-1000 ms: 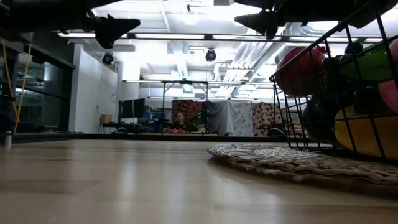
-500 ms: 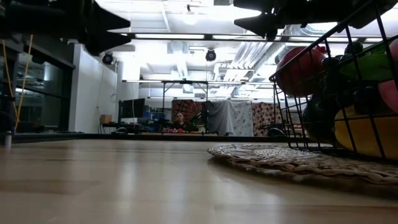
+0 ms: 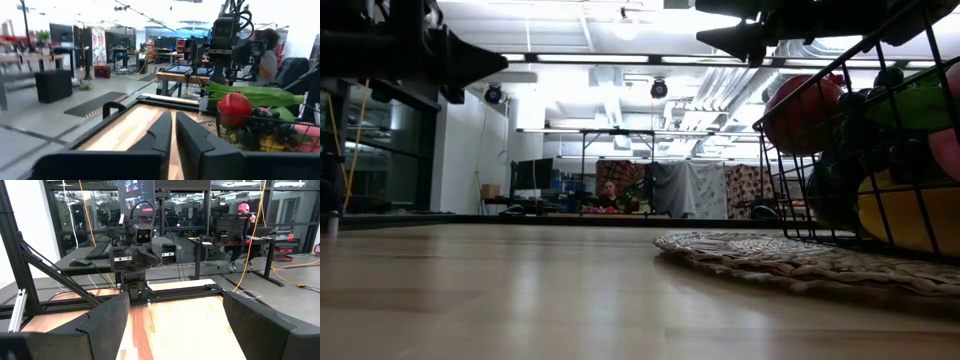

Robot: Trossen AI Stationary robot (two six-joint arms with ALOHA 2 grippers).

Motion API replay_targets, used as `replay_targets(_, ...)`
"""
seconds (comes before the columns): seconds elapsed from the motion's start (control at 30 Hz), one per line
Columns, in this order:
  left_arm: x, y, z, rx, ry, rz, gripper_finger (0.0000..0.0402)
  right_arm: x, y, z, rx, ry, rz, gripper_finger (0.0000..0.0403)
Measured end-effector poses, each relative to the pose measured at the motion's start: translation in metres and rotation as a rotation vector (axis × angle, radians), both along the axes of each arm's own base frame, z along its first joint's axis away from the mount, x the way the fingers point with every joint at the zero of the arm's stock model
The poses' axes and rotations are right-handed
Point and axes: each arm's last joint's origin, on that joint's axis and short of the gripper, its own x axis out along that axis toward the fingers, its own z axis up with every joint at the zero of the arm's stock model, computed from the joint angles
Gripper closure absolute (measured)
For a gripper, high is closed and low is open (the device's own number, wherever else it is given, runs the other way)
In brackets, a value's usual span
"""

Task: Build produce basket
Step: Return to Home Position

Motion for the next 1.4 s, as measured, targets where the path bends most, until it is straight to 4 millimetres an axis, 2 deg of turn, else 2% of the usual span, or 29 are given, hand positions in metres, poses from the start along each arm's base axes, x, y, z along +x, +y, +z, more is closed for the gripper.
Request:
replay_targets(0.2,0.001,-0.002,-0.011,-0.118,0.062,-0.024,0.0397,0.000,0.000,0.000,0.000,0.000,0.000,0.0089)
replay_targets(0.4,0.003,-0.012,-0.031,-0.149,0.059,-0.081,0.0401,0.000,0.000,0.000,0.001,0.000,0.001,0.0089)
replay_targets(0.6,0.001,-0.020,-0.026,-0.121,0.030,-0.134,0.0401,0.000,0.000,-0.001,0.044,0.008,0.004,0.0089)
replay_targets(0.8,-0.005,-0.025,-0.036,-0.162,0.112,-0.170,0.0401,0.000,0.001,-0.004,0.045,0.037,0.005,0.0089)
replay_targets(1.0,-0.011,-0.026,-0.028,-0.122,0.028,-0.168,0.0401,-0.001,0.001,-0.005,0.132,0.050,0.008,0.0089)
replay_targets(1.13,-0.011,-0.026,-0.028,-0.087,0.041,-0.165,0.0401,-0.006,0.001,-0.005,0.146,0.083,0.004,0.0089)
replay_targets(1.27,-0.010,-0.026,-0.029,-0.061,0.061,-0.154,0.0401,-0.020,-0.001,-0.006,0.163,0.066,-0.046,0.0115)
replay_targets(1.4,-0.010,-0.026,-0.029,-0.062,0.057,-0.153,0.0401,-0.044,-0.001,-0.009,0.177,0.021,-0.071,0.0187)
